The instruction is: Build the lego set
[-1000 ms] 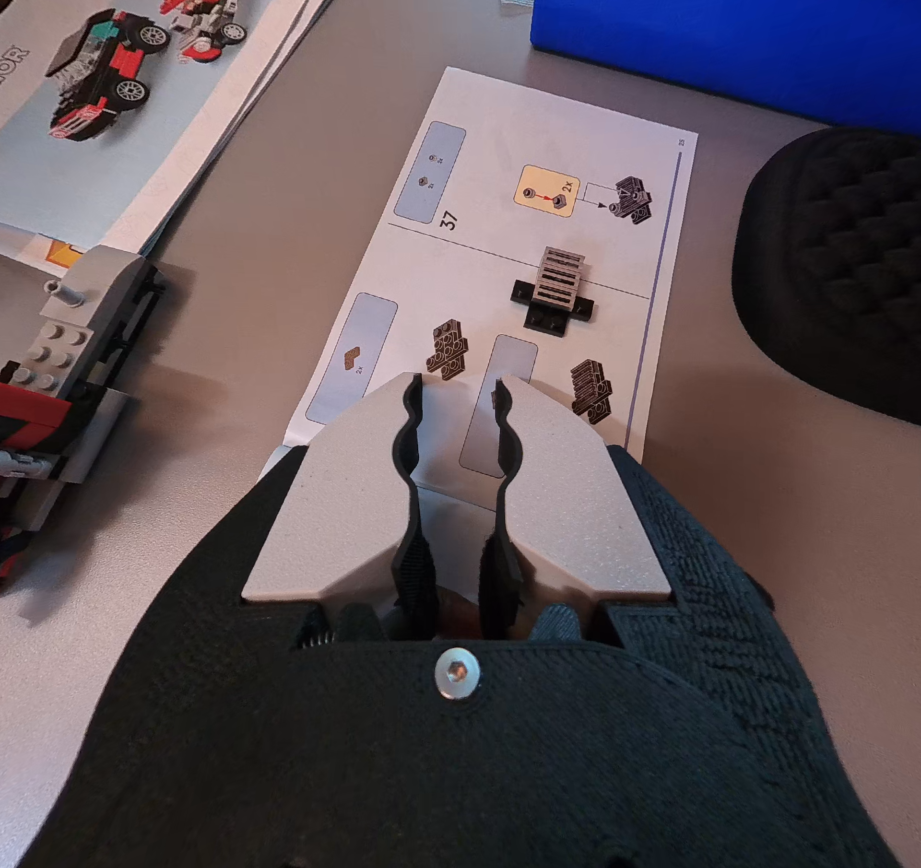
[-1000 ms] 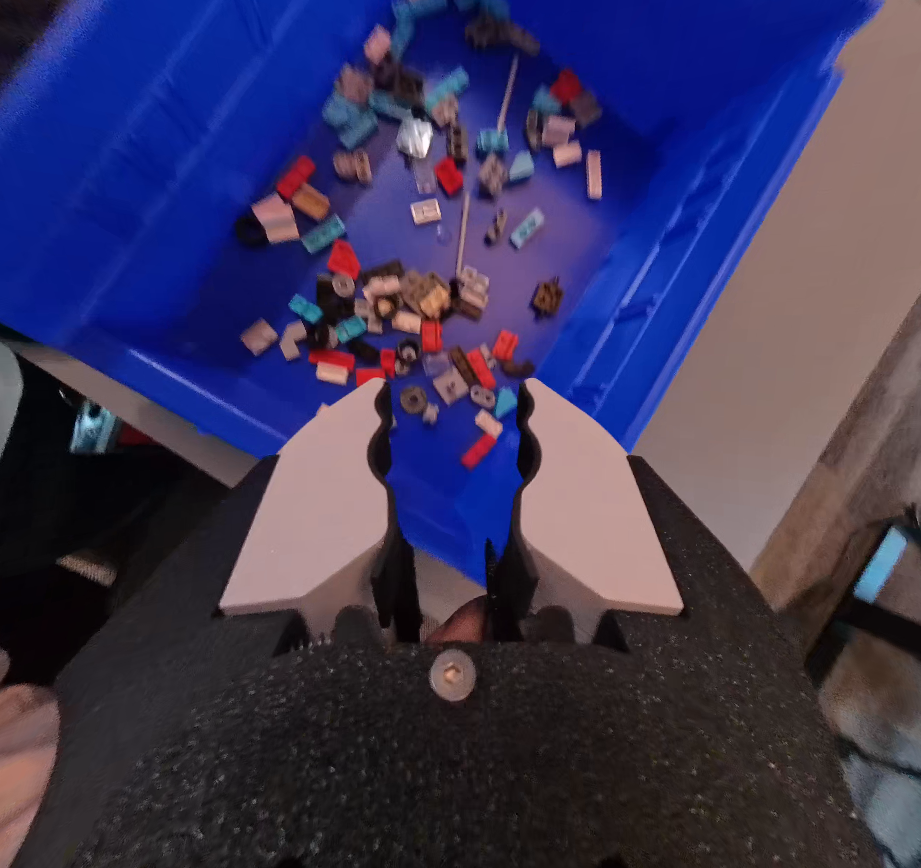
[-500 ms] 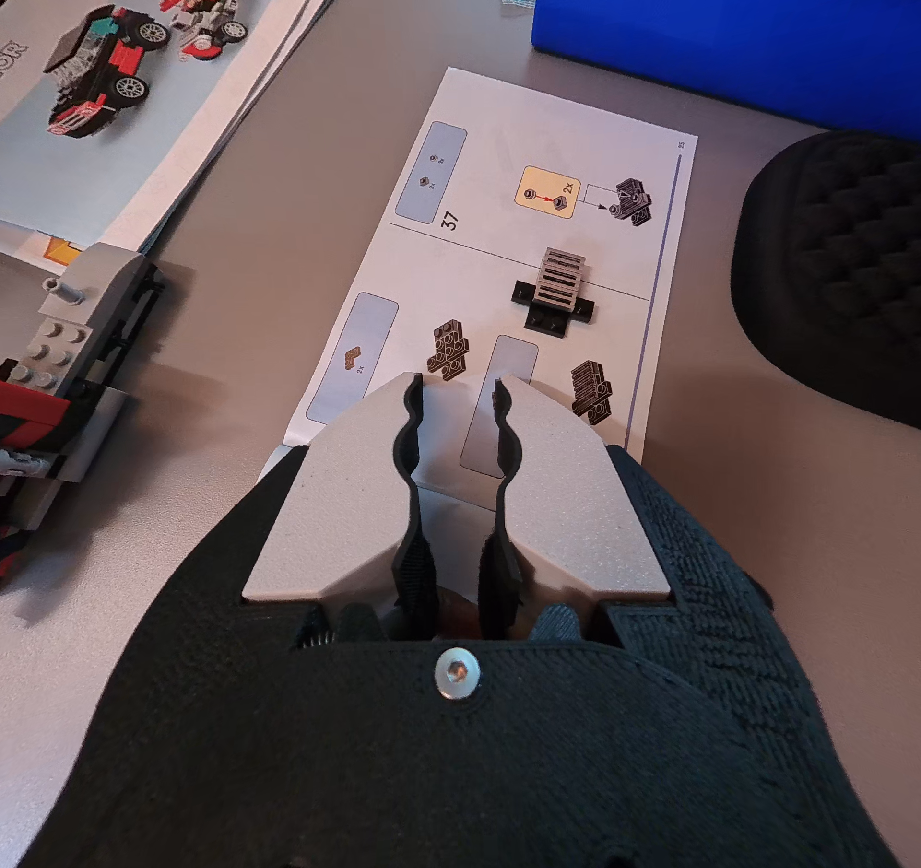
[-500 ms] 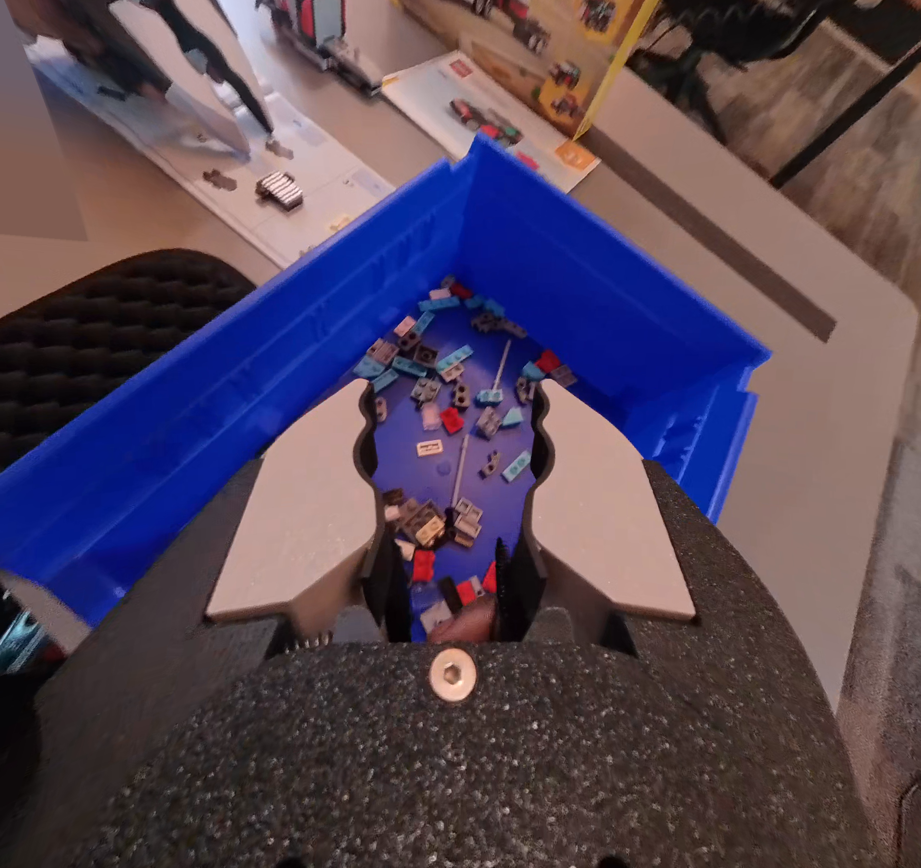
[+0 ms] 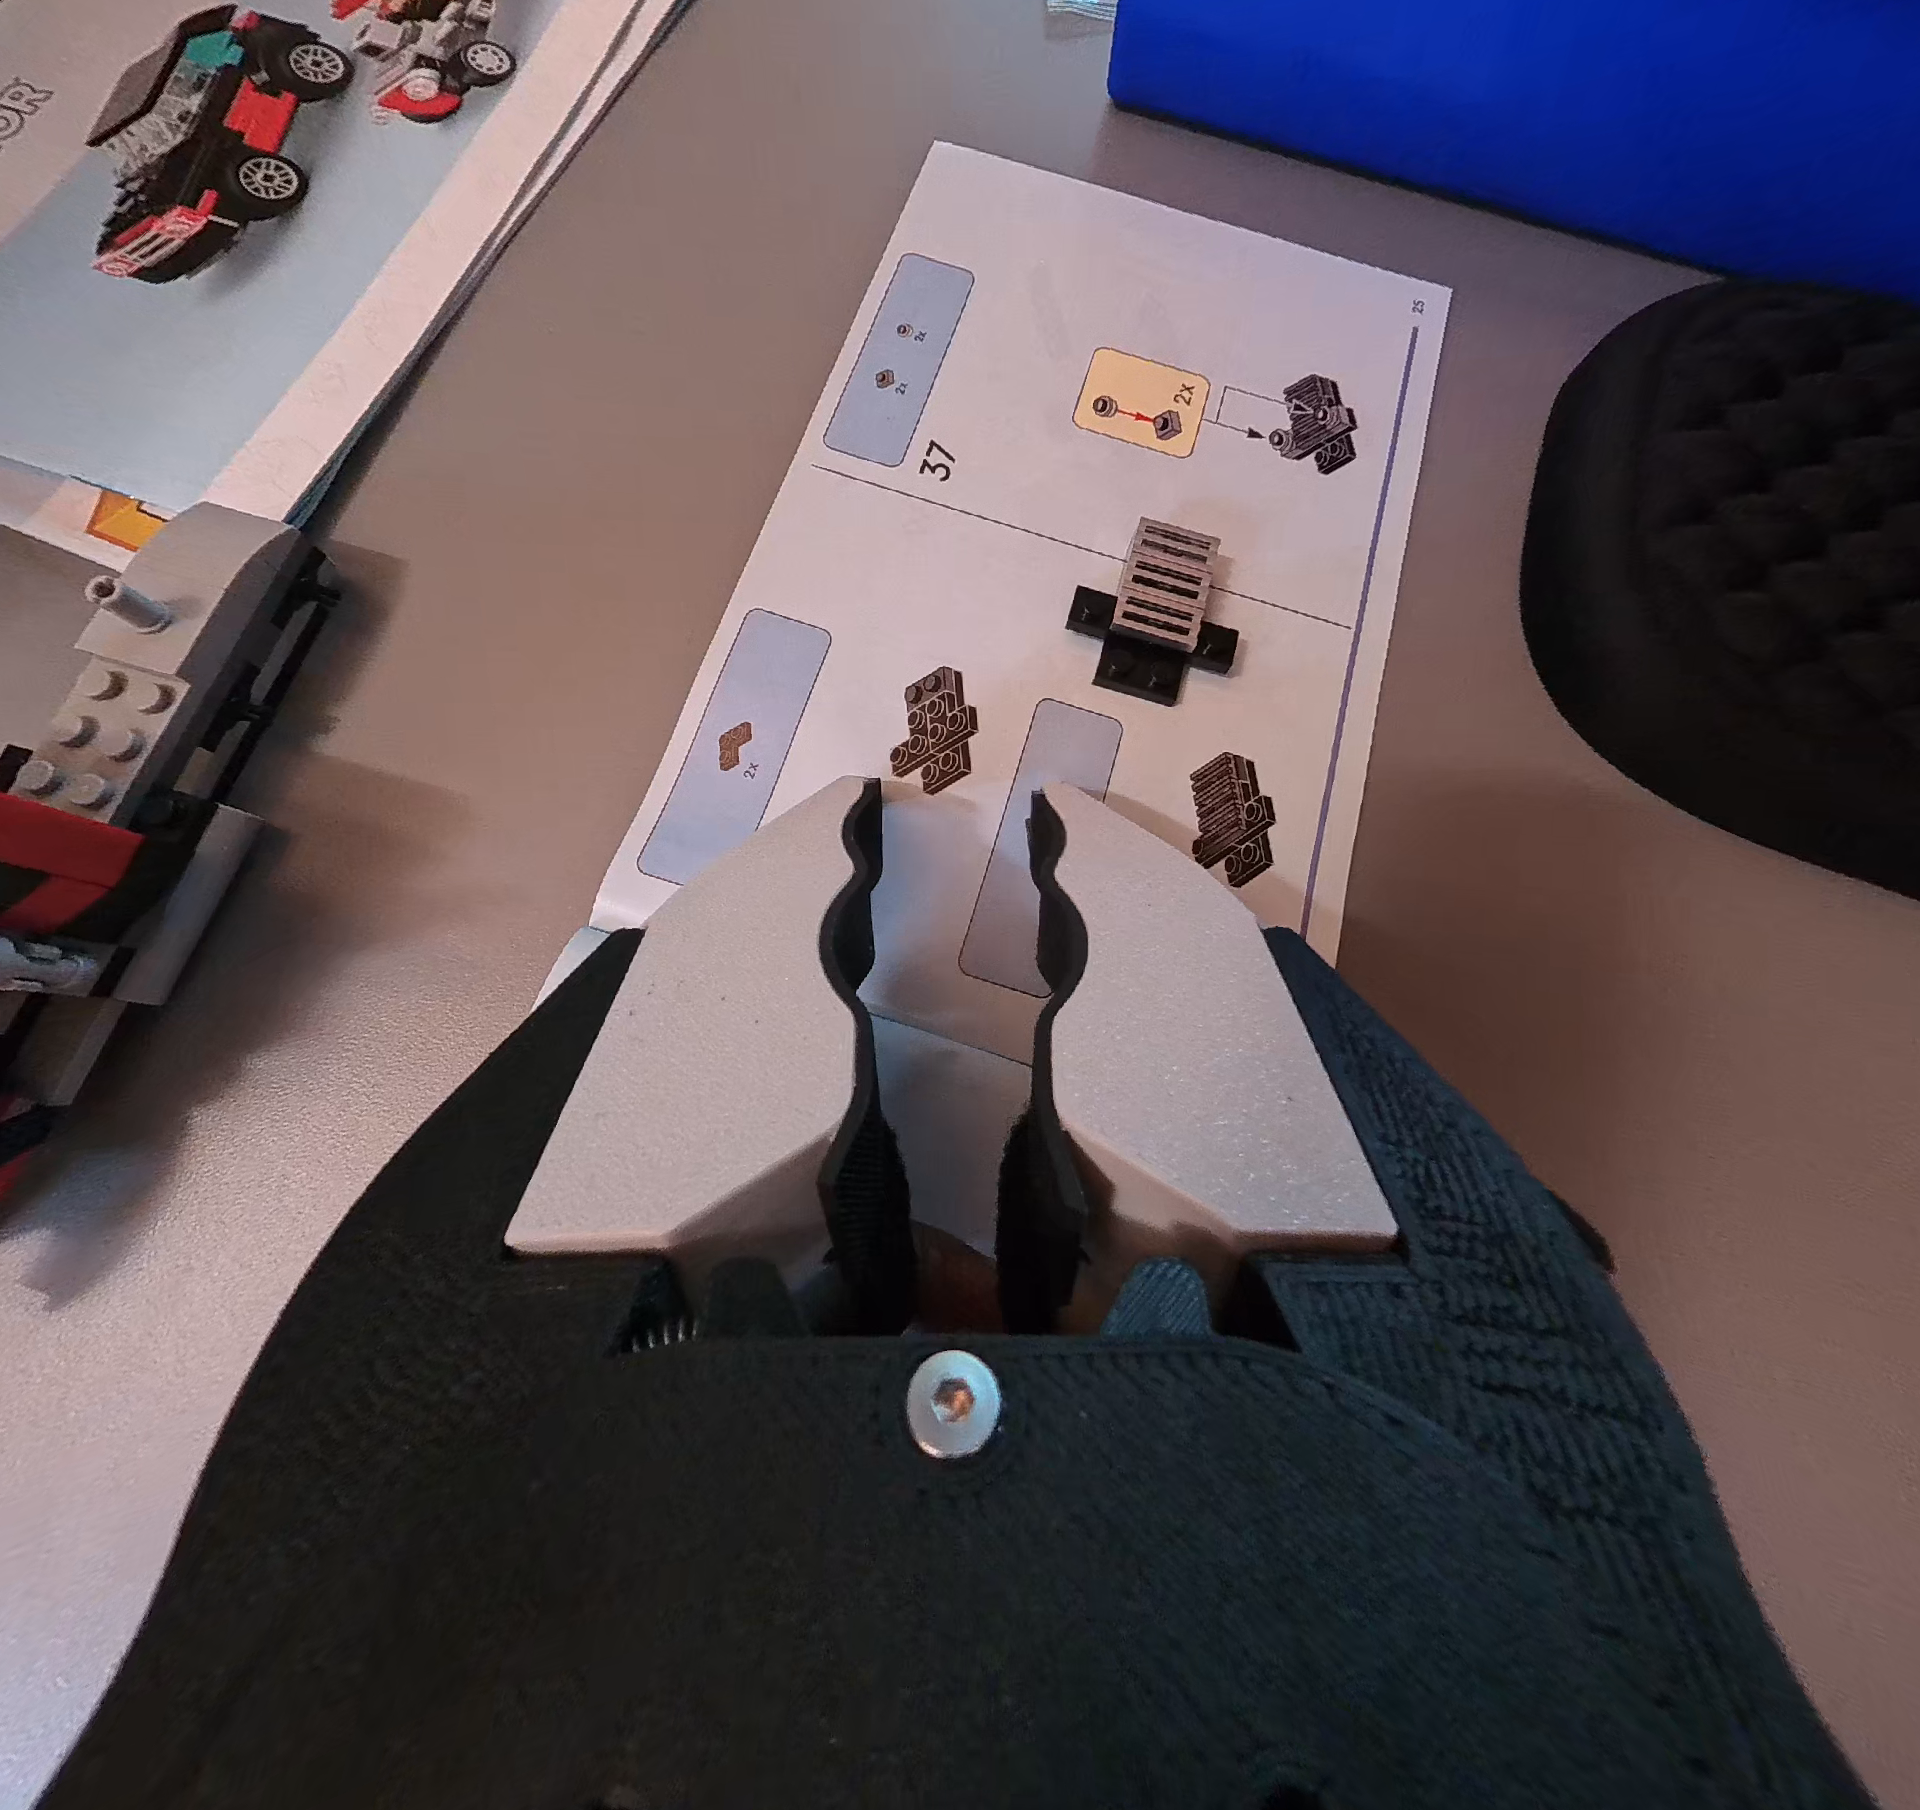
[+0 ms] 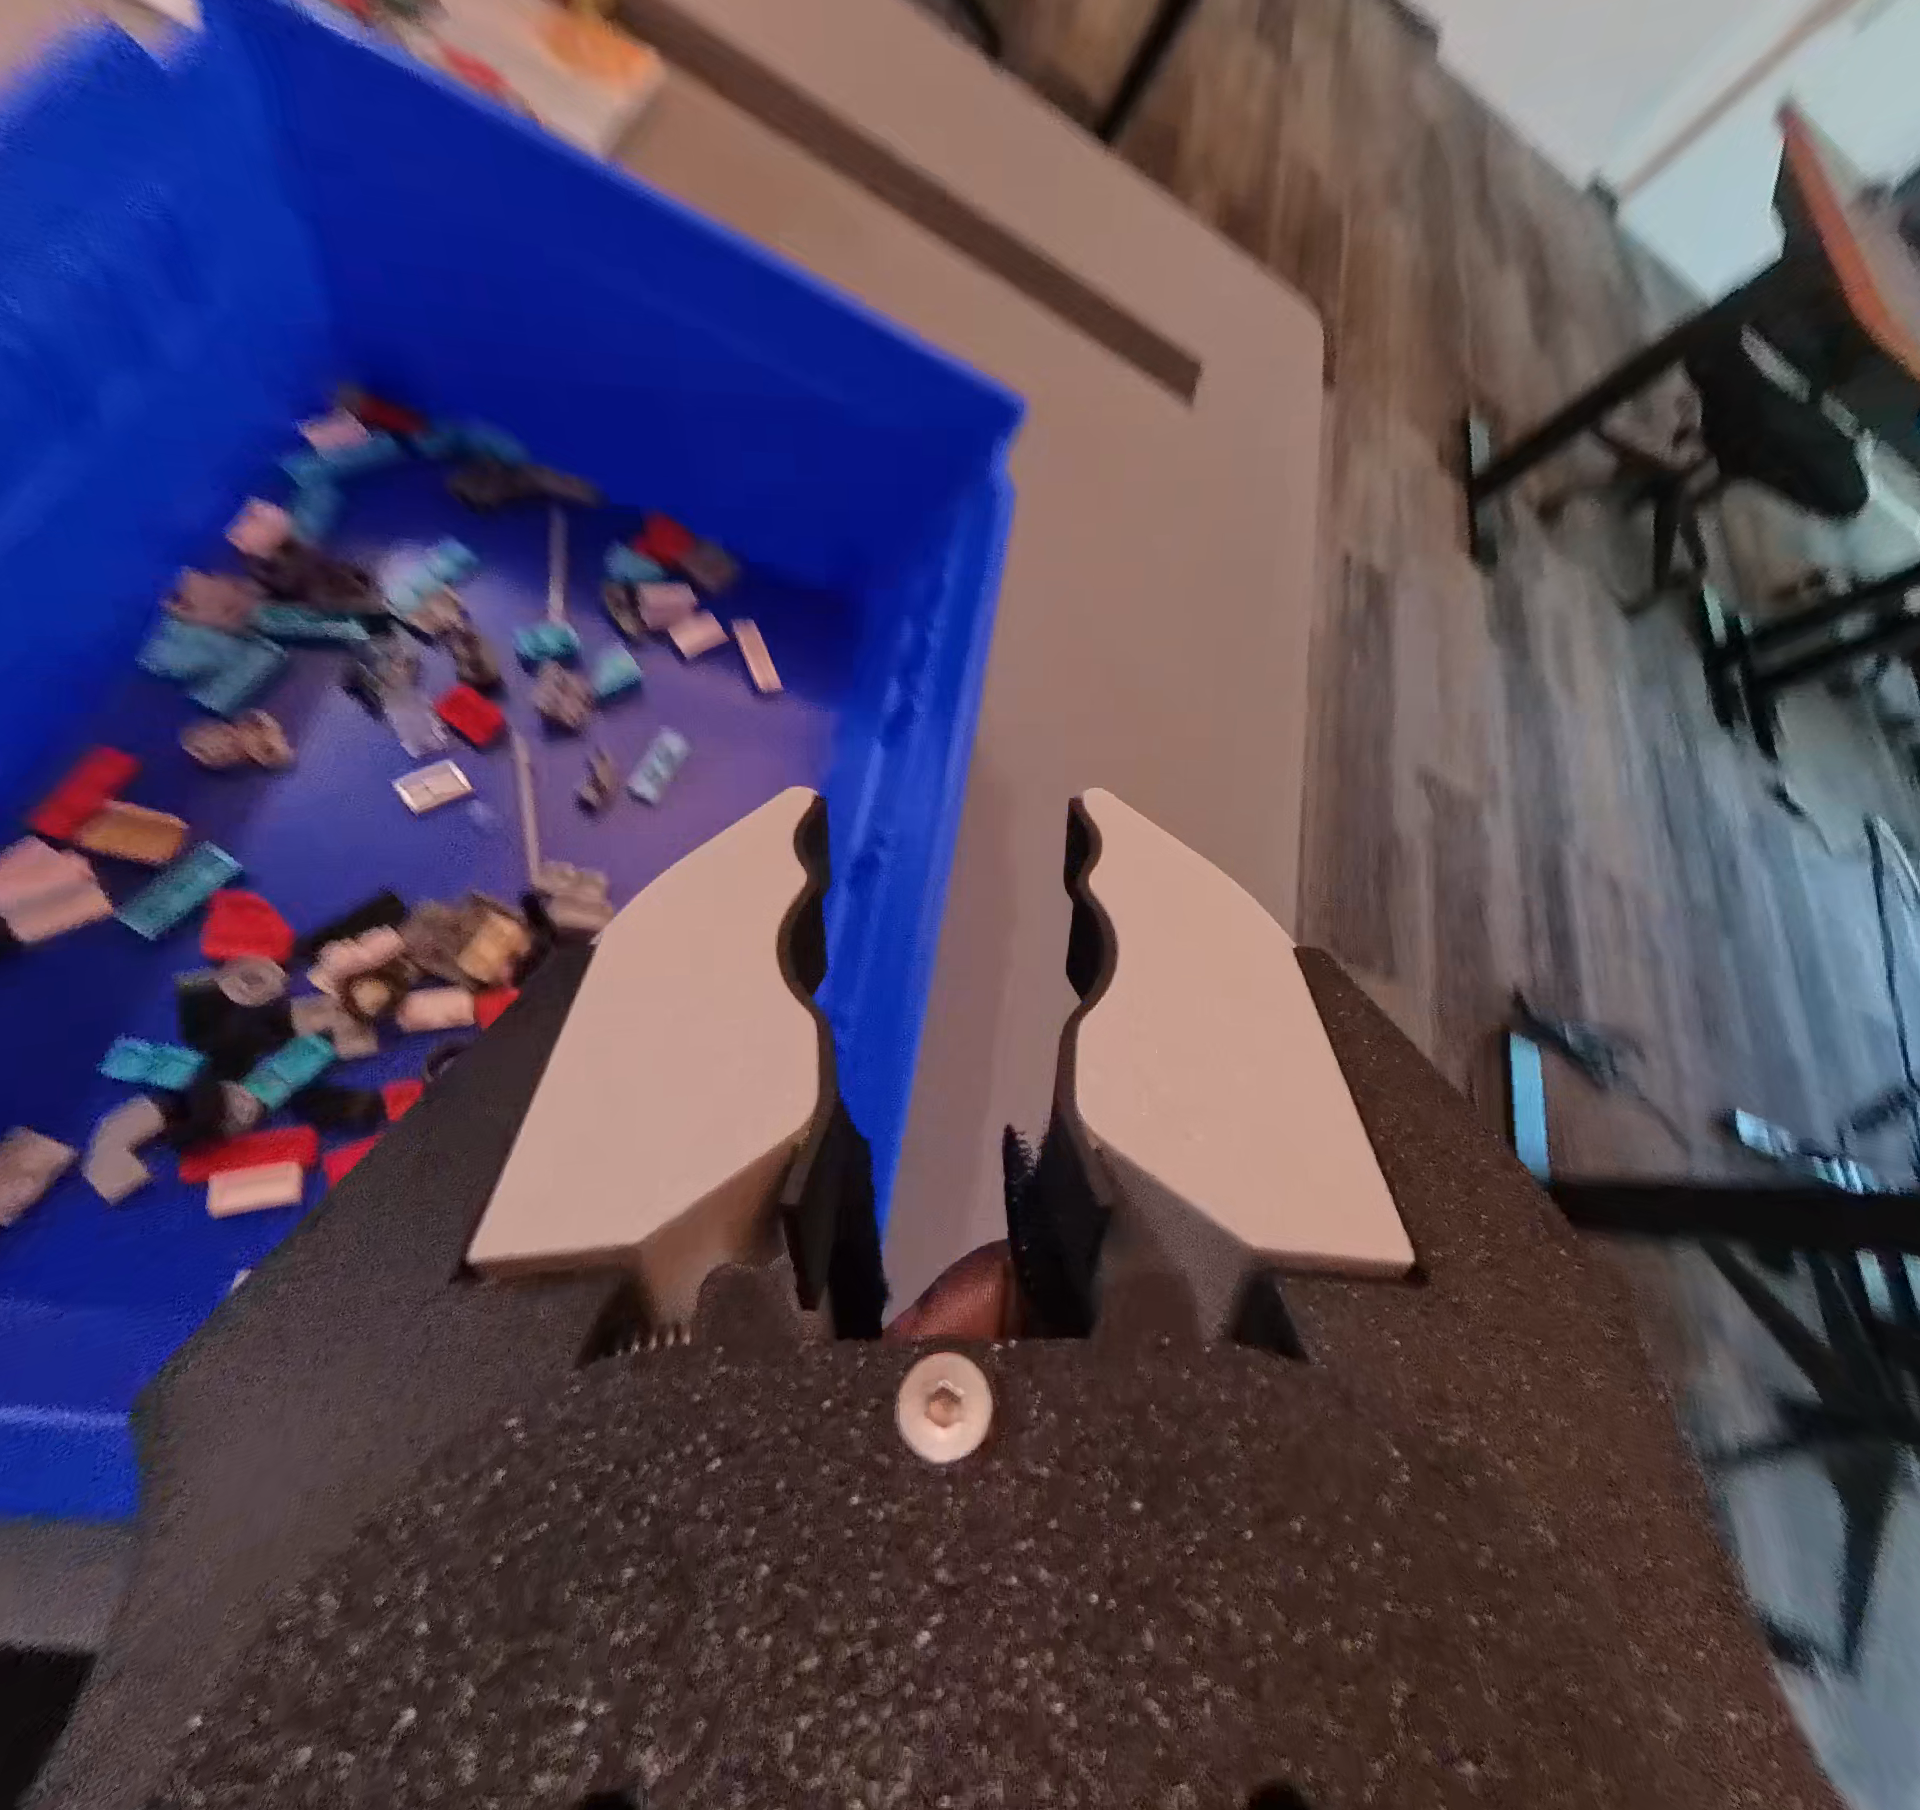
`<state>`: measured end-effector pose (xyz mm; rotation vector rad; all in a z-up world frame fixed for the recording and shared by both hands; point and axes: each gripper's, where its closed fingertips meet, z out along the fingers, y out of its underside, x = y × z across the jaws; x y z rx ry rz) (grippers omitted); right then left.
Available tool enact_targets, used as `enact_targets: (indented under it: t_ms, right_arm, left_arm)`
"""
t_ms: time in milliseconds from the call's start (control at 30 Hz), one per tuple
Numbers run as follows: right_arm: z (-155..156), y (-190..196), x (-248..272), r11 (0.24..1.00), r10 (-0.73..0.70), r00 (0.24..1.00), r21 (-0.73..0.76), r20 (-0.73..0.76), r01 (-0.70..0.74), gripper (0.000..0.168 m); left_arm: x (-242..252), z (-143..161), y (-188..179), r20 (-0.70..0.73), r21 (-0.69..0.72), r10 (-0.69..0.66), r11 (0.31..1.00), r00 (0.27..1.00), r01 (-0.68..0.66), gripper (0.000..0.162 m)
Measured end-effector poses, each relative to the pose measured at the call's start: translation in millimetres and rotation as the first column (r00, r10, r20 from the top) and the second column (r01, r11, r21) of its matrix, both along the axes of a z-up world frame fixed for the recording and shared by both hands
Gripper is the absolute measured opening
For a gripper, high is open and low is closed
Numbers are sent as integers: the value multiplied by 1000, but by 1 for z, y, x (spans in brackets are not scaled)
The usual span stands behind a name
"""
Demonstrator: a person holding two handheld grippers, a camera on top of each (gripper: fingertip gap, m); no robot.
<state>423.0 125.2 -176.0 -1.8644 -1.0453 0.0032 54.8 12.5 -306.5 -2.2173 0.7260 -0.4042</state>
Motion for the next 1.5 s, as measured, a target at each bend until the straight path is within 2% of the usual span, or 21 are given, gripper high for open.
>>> enact_targets:
  t_ms: [67,167,233,333,467,567,733,867,967,1067,1133,1200,1267,1367,1500]
  right_arm:
    - [-15,1,19,994,-48,995,-89,84,55,46]
    - [-39,-2,27,973,-37,985,-221,166,74,45]
    - [-54,-2,29,956,-27,977,-280,213,88,39]
    - [-64,-7,22,931,10,974,-357,225,73,18]
    - [-64,0,26,914,-63,974,-379,216,143,16]
    - [-64,7,33,898,-114,976,-400,186,182,14]
    - [-64,21,61,866,-247,952,-400,182,301,14]
    - [-64,32,83,840,-355,917,-370,179,398,16]
    - [-64,37,94,836,-374,906,-350,200,422,17]
    - [-61,39,98,829,-400,895,-337,198,446,18]
    - [-46,38,98,830,-455,869,-259,196,493,20]
    - [-24,33,81,850,-466,875,-210,129,483,28]
    - [3,29,50,891,-427,904,-171,3,421,35]
    - [44,18,-17,968,-244,951,-104,-190,228,36]
    - [80,-15,-107,998,63,966,-6,-252,-66,36]
  left_arm:
    - [0,1,0,11,-5,-1,1000,1000,1,28]
    - [-5,12,4,55,31,34,999,998,-36,29]
    - [-14,38,7,74,92,82,992,994,-89,29]
    - [-21,94,-2,87,166,144,973,986,-157,32]
    - [-16,162,-43,98,249,167,950,981,-187,37]
    - [-34,184,-82,69,289,258,919,964,-267,42]
    - [-105,172,-156,8,255,529,819,848,-514,49]
    - [-149,149,-212,-19,198,651,747,759,-635,54]
    - [-169,135,-243,-36,170,681,726,732,-667,54]
    - [-177,119,-264,-62,119,662,748,747,-653,55]
    - [-181,109,-272,-80,98,653,757,753,-646,54]
    - [-185,104,-276,-86,97,652,758,753,-645,54]
    - [-186,99,-278,-102,92,637,770,764,-631,53]
    - [-185,87,-280,-147,65,588,808,795,-586,47]
    - [-179,67,-277,-176,-10,516,850,838,-526,35]
